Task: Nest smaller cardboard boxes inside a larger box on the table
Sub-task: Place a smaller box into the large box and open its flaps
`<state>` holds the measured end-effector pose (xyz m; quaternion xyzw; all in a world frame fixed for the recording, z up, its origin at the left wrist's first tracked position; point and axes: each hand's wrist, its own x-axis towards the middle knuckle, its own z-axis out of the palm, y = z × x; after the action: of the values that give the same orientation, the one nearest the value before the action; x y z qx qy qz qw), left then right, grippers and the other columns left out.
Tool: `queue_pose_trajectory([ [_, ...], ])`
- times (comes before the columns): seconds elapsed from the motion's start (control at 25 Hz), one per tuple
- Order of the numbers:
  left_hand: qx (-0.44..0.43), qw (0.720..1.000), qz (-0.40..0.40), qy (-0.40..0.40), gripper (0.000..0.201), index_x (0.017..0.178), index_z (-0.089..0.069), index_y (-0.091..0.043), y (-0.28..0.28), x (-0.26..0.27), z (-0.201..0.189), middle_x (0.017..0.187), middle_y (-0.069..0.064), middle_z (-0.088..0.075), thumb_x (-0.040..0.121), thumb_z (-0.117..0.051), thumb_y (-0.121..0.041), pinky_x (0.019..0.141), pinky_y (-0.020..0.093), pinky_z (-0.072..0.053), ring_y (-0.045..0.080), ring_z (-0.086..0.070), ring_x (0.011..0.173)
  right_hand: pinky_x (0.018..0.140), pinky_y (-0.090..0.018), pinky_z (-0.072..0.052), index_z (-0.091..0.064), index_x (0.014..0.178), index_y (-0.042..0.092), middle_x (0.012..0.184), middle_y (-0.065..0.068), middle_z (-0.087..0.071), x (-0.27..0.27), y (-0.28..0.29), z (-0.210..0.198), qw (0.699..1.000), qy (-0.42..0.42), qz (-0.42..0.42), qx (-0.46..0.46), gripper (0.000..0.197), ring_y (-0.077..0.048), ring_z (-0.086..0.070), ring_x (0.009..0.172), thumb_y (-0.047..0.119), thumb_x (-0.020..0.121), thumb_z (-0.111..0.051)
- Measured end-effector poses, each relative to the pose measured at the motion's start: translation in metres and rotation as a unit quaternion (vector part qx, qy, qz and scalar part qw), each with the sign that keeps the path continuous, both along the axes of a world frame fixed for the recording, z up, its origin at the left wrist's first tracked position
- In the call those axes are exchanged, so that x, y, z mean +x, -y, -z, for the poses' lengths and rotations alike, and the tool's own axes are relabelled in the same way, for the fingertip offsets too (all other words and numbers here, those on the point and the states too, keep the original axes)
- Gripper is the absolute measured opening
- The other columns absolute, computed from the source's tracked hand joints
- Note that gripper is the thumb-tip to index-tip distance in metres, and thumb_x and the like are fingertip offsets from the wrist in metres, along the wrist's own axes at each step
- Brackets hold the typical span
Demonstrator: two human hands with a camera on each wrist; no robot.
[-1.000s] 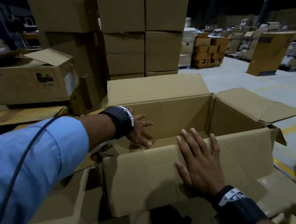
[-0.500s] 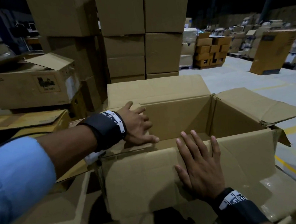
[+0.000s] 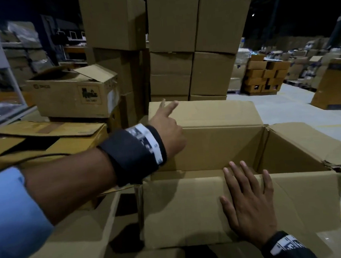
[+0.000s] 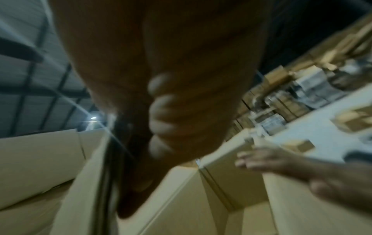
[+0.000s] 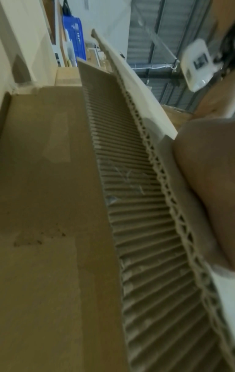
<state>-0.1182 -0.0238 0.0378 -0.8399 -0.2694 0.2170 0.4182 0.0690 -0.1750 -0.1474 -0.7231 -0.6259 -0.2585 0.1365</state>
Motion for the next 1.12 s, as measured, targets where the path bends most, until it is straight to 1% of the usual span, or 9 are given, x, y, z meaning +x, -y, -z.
queue_pose_trajectory([
  [0.08, 0.021, 0.997, -0.081, -0.005, 0.046, 0.135, -0.058, -0.030, -0.011, -0.005, 0.032, 0.133, 0.005, -0.062, 0.094, -0.048, -0.049, 0.092, 0.073, 0.033, 0.036, -0.038, 0.141, 0.112, -0.068, -0.016, -0.045, 0.147, 0.014, 0.159, -0.007, -0.032, 0.000, 0.001, 0.000, 1.000, 0.003, -0.004, 0.009, 0.066, -0.029, -0.024, 0.149, 0.051, 0.094, -0.033],
  [0.12, 0.020, 0.994, -0.110, 0.007, 0.056, 0.141, -0.051, -0.034, -0.019, -0.009, 0.044, 0.143, 0.006, -0.055, 0.090, -0.045, -0.057, 0.090, 0.075, 0.033, 0.038, -0.030, 0.145, 0.112, -0.068, -0.016, -0.045, 0.147, 0.014, 0.159, -0.007, -0.032, -0.001, 0.001, 0.000, 1.000, 0.006, -0.002, 0.012, 0.065, -0.029, -0.025, 0.149, 0.049, 0.093, -0.036],
  [0.2, -0.021, 0.989, -0.134, 0.061, 0.059, 0.139, -0.052, -0.035, -0.034, -0.019, 0.064, 0.142, 0.005, -0.056, 0.088, -0.045, -0.064, 0.100, 0.076, 0.020, 0.038, -0.035, 0.142, 0.112, -0.068, -0.017, -0.046, 0.147, 0.013, 0.159, -0.007, -0.033, -0.002, 0.000, 0.000, 1.000, 0.012, 0.004, 0.010, 0.065, -0.029, -0.025, 0.149, 0.049, 0.093, -0.037],
  [0.28, -0.086, 0.964, -0.186, 0.171, 0.057, 0.130, -0.060, -0.028, -0.042, -0.027, 0.079, 0.136, 0.006, -0.060, 0.093, -0.039, -0.067, 0.113, 0.066, 0.004, 0.035, -0.043, 0.135, 0.112, -0.069, -0.017, -0.046, 0.146, 0.012, 0.159, -0.008, -0.033, -0.003, 0.000, -0.001, 1.000, 0.011, 0.009, 0.001, 0.065, -0.030, -0.026, 0.149, 0.049, 0.093, -0.036],
  [0.44, -0.210, 0.869, -0.316, 0.317, 0.068, 0.152, -0.028, -0.018, -0.055, -0.030, 0.097, 0.163, 0.016, -0.011, 0.094, -0.052, -0.045, 0.113, 0.063, -0.021, 0.046, -0.016, 0.145, 0.111, -0.072, -0.013, -0.042, 0.149, 0.015, 0.161, -0.008, -0.029, -0.012, -0.002, -0.002, 1.000, 0.011, 0.012, -0.015, 0.067, -0.029, -0.022, 0.150, 0.052, 0.094, -0.031],
  [0.56, -0.288, 0.842, -0.317, 0.329, 0.071, 0.157, -0.012, -0.018, -0.060, -0.029, 0.097, 0.163, 0.019, 0.009, 0.095, -0.048, -0.018, 0.112, 0.058, -0.030, 0.052, -0.012, 0.144, 0.110, -0.073, -0.010, -0.036, 0.151, 0.018, 0.163, -0.008, -0.024, -0.026, -0.007, -0.001, 0.999, 0.015, 0.010, -0.032, 0.070, -0.029, -0.019, 0.151, 0.056, 0.092, -0.034],
  [0.72, -0.350, 0.801, -0.278, 0.399, 0.067, 0.154, -0.021, -0.014, -0.068, -0.039, 0.101, 0.164, 0.017, 0.010, 0.091, -0.045, -0.009, 0.108, 0.045, -0.040, 0.045, -0.035, 0.138, 0.110, -0.073, -0.009, -0.037, 0.151, 0.018, 0.163, -0.008, -0.023, -0.032, -0.008, 0.000, 0.999, 0.014, 0.014, -0.040, 0.070, -0.029, -0.017, 0.151, 0.058, 0.093, -0.032],
  [0.96, -0.402, 0.742, -0.226, 0.487, 0.066, 0.153, -0.026, -0.016, -0.070, -0.048, 0.106, 0.165, 0.016, 0.005, 0.092, -0.045, -0.001, 0.114, 0.040, -0.032, 0.039, -0.026, 0.146, 0.111, -0.073, -0.008, -0.037, 0.150, 0.018, 0.162, -0.009, -0.025, -0.032, -0.010, 0.002, 0.999, 0.012, 0.019, -0.044, 0.071, -0.031, -0.019, 0.151, 0.060, 0.094, -0.022],
  [1.12, -0.410, 0.710, -0.209, 0.533, 0.065, 0.153, -0.032, -0.016, -0.068, -0.053, 0.110, 0.165, 0.013, 0.002, 0.092, -0.043, 0.005, 0.117, 0.040, -0.026, 0.035, -0.018, 0.149, 0.110, -0.073, -0.009, -0.039, 0.149, 0.017, 0.162, -0.009, -0.026, -0.032, -0.009, 0.002, 0.999, 0.014, 0.014, -0.037, 0.070, -0.030, -0.020, 0.150, 0.059, 0.093, -0.029],
])
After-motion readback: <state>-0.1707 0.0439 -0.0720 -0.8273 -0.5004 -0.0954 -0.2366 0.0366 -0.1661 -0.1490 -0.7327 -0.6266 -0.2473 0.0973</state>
